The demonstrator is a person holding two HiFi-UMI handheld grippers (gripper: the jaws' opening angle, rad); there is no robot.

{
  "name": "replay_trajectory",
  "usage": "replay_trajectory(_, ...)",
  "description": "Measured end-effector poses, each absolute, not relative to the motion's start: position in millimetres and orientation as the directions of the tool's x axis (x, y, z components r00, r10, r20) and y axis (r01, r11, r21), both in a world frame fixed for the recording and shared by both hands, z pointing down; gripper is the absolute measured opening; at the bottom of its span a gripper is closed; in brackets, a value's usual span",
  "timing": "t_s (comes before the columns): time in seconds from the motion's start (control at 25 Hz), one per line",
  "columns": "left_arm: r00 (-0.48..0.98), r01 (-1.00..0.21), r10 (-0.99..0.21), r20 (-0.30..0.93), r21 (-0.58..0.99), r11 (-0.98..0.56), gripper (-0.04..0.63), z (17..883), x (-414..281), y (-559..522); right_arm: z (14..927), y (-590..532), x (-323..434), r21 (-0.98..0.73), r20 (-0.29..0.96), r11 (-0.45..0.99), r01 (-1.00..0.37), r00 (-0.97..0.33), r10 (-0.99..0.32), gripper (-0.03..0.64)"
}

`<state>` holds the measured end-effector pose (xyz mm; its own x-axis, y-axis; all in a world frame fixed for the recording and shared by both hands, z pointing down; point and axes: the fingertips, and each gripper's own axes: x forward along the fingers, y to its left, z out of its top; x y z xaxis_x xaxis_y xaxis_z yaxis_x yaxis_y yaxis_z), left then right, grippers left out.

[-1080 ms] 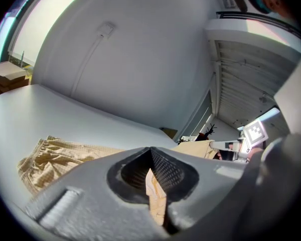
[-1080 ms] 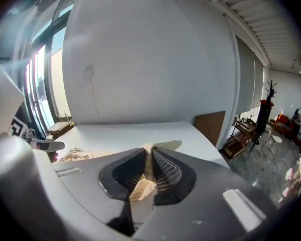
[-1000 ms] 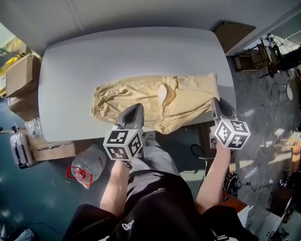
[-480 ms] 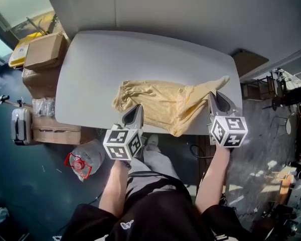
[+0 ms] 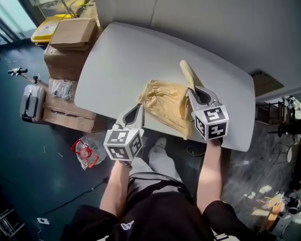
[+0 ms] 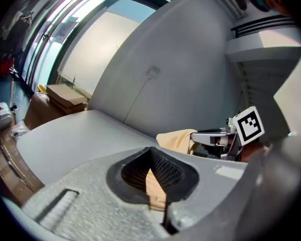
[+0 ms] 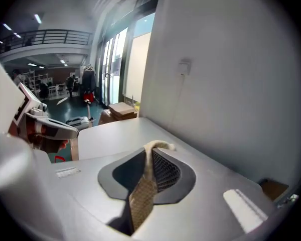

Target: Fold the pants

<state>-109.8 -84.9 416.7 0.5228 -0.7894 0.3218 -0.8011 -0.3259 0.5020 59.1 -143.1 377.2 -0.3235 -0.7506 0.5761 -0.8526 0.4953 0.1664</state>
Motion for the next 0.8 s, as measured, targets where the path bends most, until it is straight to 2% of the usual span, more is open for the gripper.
replay_trajectory(0.24,0.424,-0.848,-0.821,0.382,0.487,-0.212,0.003,432.7,-164.4,-70.7,451.6,-162.9,-26.2,0.094,0.680,0.646,-0.758,-0.424,-0.597,0.046)
replay_trajectory(0.52,0.334,-0.876,-0.830,0.446,0.472,-0.098,0.003,456.2,-212.2,-50.5,514.9,-139.2,-89.2,-0.019,0.766,0.742,-0.670,-0.487,-0.420,0.046)
replay_trajectory(0.68,0.330,-0.877,-0.825,0.460,0.473,-0.087,0.003,462.6,-218.2,-47.3,561.2,-118.3,-108.6,-0.089,0.805,0.766,-0.637,-0.499,-0.322,0.048)
replay_trajectory(0.8,0.340,-0.877,-0.815,0.470,0.471,-0.094,0.003,467.9,-215.2,-44.8,586.9,-111.6,-114.6,-0.117,0.816,0.750,-0.651,-0.493,-0.301,0.048)
